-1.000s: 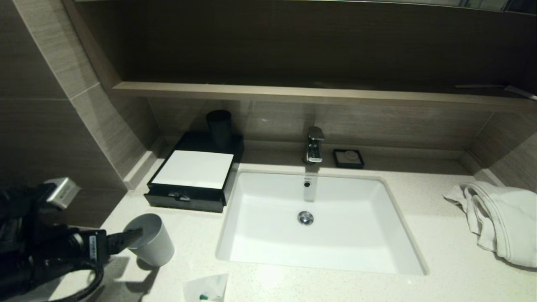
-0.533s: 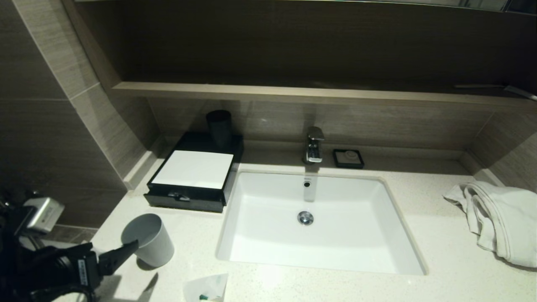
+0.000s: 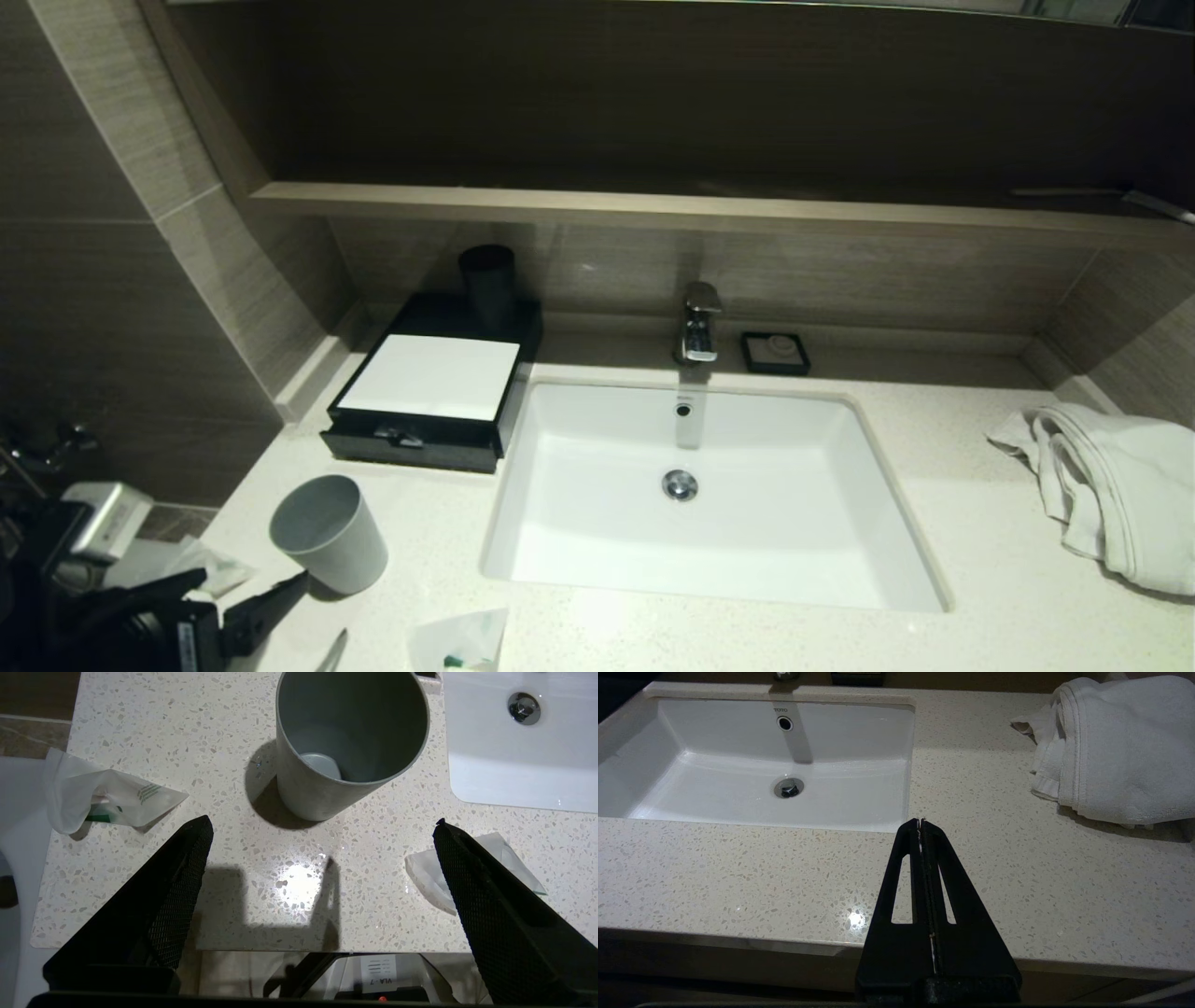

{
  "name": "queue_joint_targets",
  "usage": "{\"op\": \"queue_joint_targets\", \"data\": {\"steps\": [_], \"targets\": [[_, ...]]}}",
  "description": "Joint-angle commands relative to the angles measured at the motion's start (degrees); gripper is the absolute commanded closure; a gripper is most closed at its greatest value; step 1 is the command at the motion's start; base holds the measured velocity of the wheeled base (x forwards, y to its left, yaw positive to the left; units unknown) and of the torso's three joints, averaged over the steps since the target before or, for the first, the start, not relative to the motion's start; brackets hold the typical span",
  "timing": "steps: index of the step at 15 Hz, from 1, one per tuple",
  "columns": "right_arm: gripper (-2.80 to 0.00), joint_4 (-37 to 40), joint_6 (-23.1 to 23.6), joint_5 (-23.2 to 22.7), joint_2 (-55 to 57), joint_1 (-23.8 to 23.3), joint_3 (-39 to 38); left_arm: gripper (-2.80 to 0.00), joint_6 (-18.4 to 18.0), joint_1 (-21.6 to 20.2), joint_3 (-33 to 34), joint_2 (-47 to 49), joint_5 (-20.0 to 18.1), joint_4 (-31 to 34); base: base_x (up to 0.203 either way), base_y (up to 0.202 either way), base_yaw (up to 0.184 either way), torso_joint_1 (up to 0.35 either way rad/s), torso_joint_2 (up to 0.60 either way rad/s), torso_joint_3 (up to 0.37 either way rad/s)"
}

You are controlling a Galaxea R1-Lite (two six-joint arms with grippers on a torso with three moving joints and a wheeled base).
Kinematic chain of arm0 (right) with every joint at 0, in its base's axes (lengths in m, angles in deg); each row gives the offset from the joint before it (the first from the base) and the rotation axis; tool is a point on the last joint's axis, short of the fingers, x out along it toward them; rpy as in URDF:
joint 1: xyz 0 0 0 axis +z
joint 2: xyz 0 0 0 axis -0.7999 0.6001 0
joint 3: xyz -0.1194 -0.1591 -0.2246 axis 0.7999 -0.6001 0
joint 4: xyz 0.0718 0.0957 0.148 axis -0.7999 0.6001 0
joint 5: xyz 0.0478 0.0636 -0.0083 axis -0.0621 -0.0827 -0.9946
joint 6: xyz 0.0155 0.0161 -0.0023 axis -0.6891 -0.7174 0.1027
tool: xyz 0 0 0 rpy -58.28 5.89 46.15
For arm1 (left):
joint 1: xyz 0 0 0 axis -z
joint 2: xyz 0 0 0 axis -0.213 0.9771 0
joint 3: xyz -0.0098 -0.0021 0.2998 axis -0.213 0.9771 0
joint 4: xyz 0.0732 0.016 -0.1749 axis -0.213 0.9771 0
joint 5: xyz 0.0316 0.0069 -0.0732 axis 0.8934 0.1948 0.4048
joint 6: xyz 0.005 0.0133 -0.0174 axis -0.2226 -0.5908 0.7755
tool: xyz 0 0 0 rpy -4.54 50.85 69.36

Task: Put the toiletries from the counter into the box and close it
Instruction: Pick up the cup

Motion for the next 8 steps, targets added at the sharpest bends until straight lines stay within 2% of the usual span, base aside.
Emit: {"op": "queue_joint_targets", "data": {"steps": [1,6,8], "targets": [[0.00,-0.01,0.01,-0.02,0.00,0.00,0.00,-2.80,-0.24,-0.02,0.48,1.02,-0.04,-0.22,0.000,0.000,0.000,0.000,0.00,0.000],[0.00,-0.01,0.01,-0.02,0.00,0.00,0.00,-2.80,-1.63,0.02,1.97,3.85,-0.04,-0.48,0.000,0.000,0.000,0.000,0.00,0.000],[0.00,-0.01,0.01,-0.02,0.00,0.00,0.00,-2.80,-1.66,-0.01,2.96,7.06,-0.04,-3.77,0.000,0.000,0.000,0.000,0.00,0.000]]}}
